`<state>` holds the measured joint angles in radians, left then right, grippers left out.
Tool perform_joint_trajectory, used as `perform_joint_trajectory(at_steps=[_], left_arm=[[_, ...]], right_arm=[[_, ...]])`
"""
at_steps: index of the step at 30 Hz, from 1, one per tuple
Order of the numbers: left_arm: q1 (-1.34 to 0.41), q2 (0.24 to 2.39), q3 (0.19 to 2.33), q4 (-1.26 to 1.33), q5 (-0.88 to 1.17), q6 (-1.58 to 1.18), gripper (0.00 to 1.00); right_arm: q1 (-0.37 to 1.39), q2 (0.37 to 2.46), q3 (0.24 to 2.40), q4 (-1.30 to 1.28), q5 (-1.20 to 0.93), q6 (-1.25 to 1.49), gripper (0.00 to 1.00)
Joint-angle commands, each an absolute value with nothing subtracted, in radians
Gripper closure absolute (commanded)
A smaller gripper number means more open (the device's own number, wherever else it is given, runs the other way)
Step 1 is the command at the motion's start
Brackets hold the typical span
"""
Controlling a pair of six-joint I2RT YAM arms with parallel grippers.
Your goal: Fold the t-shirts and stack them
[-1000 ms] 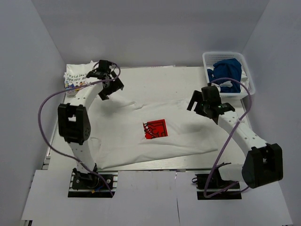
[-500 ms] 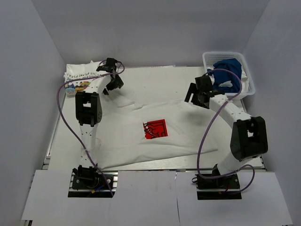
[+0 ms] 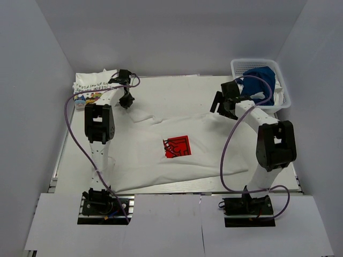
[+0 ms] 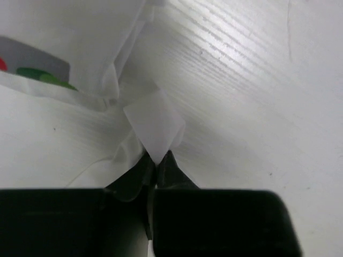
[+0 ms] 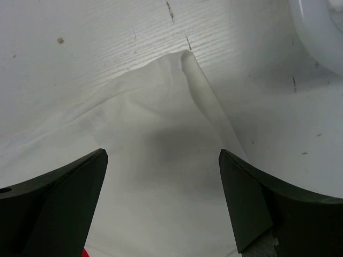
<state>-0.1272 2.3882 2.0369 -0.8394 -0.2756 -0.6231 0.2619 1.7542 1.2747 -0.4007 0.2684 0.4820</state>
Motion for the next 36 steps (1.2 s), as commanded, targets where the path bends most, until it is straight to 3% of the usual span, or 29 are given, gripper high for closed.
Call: perform_joint_trajectory(at_steps=[1,2,10,14,16,19,20,23,31,36], left_arm=[[-0.123,2.375,2.069,-0.807,-0.242,-0.598,0.92],[-0.123,2.375,2.078,-0.807,-0.242,-0.598,1.00],[-0.123,2.252,1.944,-0.729,-0.187,-0.578,1.00],[-0.123,2.184,1.890,-0.706,-0.178,-0.569,1.00],[-0.123,2.163,1.881,-0.706,-0.169,-0.569,1.00],[-0.123,2.152,1.881,-0.706,-0.169,-0.569,1.00],[-0.123,2.152,1.881,-0.716,-0.169,-0.569,1.00],[-0.123,2.126,1.858,-0.727,-0.160,-0.569,1.00],[-0.144,1.925,1.598,-0.764,-0.109,-0.641,1.00],[-0.144,1.702,1.384,-0.865,-0.095,-0.719,1.00]], right_arm=[[0.256,1.834,1.380,-0.419,0.308,0.509,0.10],[0.255,1.851,1.411,-0.434,0.310,0.517,0.10],[0.258,2.077,1.633,-0.535,0.423,0.577,0.10],[0.262,2.124,1.637,-0.511,0.440,0.551,0.11],[0.258,2.138,1.646,-0.482,0.437,0.534,0.18],[0.264,2.152,1.657,-0.492,0.428,0.538,0.49],[0.262,2.146,1.652,-0.494,0.426,0.540,0.73],[0.264,2.119,1.617,-0.470,0.429,0.540,0.98],[0.267,1.958,1.500,-0.384,0.428,0.445,1.00],[0.268,1.792,1.304,-0.273,0.376,0.348,1.00]])
